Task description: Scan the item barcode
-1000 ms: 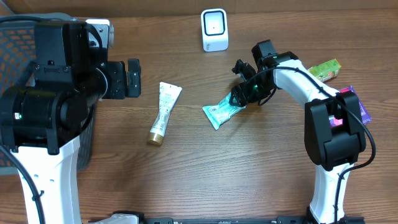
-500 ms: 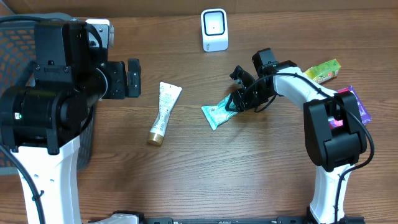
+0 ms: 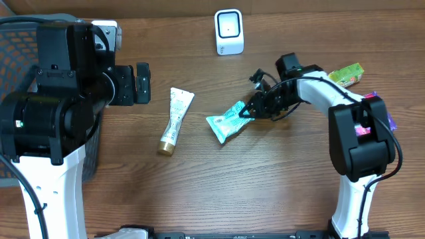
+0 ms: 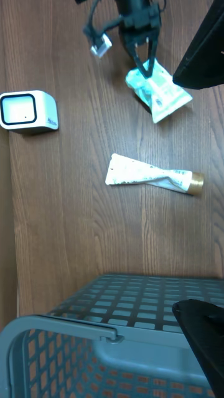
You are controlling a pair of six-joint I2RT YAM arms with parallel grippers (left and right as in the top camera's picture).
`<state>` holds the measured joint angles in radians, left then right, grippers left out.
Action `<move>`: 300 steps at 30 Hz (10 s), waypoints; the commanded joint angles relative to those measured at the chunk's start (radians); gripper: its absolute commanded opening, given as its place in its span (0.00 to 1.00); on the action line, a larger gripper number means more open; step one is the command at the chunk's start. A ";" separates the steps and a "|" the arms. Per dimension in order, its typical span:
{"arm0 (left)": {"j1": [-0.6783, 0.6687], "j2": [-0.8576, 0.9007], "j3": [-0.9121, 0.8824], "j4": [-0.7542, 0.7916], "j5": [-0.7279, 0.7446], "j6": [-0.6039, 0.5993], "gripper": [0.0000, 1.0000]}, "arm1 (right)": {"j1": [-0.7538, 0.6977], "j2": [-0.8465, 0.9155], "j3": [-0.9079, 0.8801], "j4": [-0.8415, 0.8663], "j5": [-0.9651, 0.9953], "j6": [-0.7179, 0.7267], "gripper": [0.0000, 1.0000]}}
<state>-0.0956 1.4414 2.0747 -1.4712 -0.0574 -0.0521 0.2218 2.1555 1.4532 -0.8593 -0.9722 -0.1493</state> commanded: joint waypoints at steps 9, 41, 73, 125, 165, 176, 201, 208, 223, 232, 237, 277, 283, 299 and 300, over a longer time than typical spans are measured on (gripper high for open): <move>0.008 -0.002 0.008 0.001 -0.002 0.008 1.00 | -0.089 -0.238 0.082 -0.069 0.098 0.028 0.04; 0.008 -0.002 0.008 0.001 -0.002 0.008 0.99 | -0.100 -0.656 0.230 -0.039 0.265 0.524 0.04; 0.005 -0.002 0.008 0.001 -0.002 0.008 0.99 | 0.338 -0.023 0.280 0.948 1.771 -0.811 0.04; 0.005 -0.002 0.008 0.002 -0.002 0.008 1.00 | 0.233 -0.488 0.280 0.262 0.915 0.236 0.04; 0.005 -0.002 0.008 0.001 -0.002 0.008 1.00 | 0.041 -0.328 0.193 0.011 0.473 0.547 0.93; 0.005 -0.002 0.008 0.001 -0.002 0.008 1.00 | 0.420 -0.039 0.193 0.404 0.523 0.712 0.88; 0.005 -0.002 0.008 0.002 -0.002 0.008 1.00 | 0.585 0.096 0.203 0.405 0.971 0.757 0.55; 0.005 -0.002 0.008 0.002 -0.002 0.008 1.00 | 0.520 0.068 0.282 0.184 0.970 0.755 0.41; 0.005 -0.002 0.008 0.001 -0.002 0.008 1.00 | 0.490 0.044 0.499 -0.289 0.979 0.454 0.44; 0.005 -0.002 0.008 0.002 -0.002 0.008 1.00 | 0.489 0.060 0.637 -0.335 0.980 0.539 0.04; 0.005 -0.002 0.008 0.001 -0.002 0.008 1.00 | 0.489 0.090 0.533 -0.268 1.012 0.692 0.04; 0.005 -0.002 0.008 0.002 -0.002 0.008 1.00 | 0.489 0.090 0.497 -0.267 0.840 0.717 0.04; 0.005 -0.002 0.008 0.002 -0.002 0.008 1.00 | 0.489 0.091 0.522 -0.302 0.803 0.679 0.04; 0.005 -0.002 0.008 0.002 -0.002 0.008 1.00 | 0.521 0.097 0.290 -0.089 0.780 0.731 0.04; 0.005 -0.002 0.008 0.002 -0.002 0.008 1.00 | 0.526 0.097 0.263 -0.062 0.779 0.752 0.04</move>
<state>-0.0959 1.4414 2.0747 -1.4712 -0.0570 -0.0521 0.7155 2.2478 1.8095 -0.9653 -0.1680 0.5468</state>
